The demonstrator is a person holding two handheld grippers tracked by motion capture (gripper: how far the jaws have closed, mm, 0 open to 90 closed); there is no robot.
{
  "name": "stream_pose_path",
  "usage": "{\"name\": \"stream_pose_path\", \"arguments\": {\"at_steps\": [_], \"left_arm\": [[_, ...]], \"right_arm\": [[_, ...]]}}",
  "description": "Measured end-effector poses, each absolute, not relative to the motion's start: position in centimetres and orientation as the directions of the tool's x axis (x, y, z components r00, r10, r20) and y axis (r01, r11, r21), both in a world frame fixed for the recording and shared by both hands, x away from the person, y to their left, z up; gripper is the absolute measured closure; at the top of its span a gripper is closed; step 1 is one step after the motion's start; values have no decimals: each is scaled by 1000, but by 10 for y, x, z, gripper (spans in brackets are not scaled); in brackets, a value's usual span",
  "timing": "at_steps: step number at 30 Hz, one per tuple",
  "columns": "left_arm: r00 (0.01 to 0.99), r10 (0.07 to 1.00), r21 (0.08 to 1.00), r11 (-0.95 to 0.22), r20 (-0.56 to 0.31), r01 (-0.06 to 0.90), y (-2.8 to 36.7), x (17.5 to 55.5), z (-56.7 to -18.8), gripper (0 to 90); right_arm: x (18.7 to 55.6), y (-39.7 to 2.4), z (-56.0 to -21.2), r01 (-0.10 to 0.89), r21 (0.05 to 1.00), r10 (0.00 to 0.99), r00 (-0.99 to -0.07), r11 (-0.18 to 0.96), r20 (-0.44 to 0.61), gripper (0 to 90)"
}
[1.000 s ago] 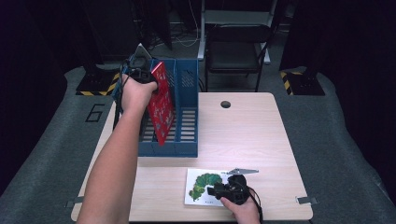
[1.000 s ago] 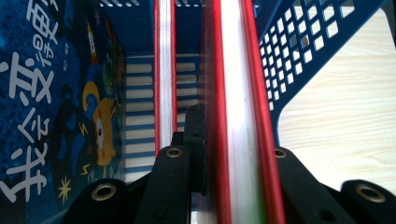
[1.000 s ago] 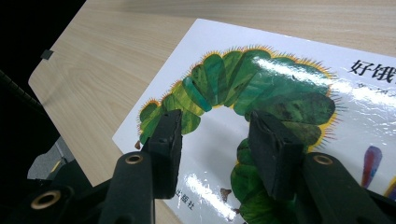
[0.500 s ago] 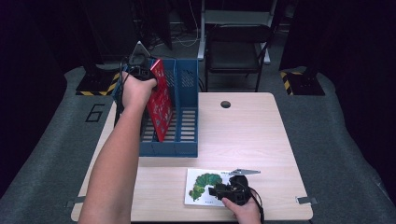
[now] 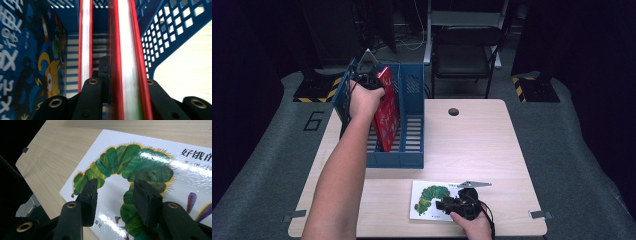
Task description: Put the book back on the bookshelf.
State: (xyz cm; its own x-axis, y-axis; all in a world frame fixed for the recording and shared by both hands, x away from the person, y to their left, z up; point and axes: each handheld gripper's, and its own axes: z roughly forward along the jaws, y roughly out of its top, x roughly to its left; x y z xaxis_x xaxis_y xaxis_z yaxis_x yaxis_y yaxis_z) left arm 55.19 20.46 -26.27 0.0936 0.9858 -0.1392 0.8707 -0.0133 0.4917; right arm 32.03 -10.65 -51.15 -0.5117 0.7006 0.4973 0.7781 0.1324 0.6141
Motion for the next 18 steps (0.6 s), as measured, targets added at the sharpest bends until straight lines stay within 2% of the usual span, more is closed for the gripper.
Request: {"name": "stream_pose_path", "arguments": {"at_steps": [18], "left_arm": [[105,987,473,-36,-120,880,199,552,-280,795]], "right_arm": [[321,-106,-512,771,622,699,-520,138,490,545]]}}
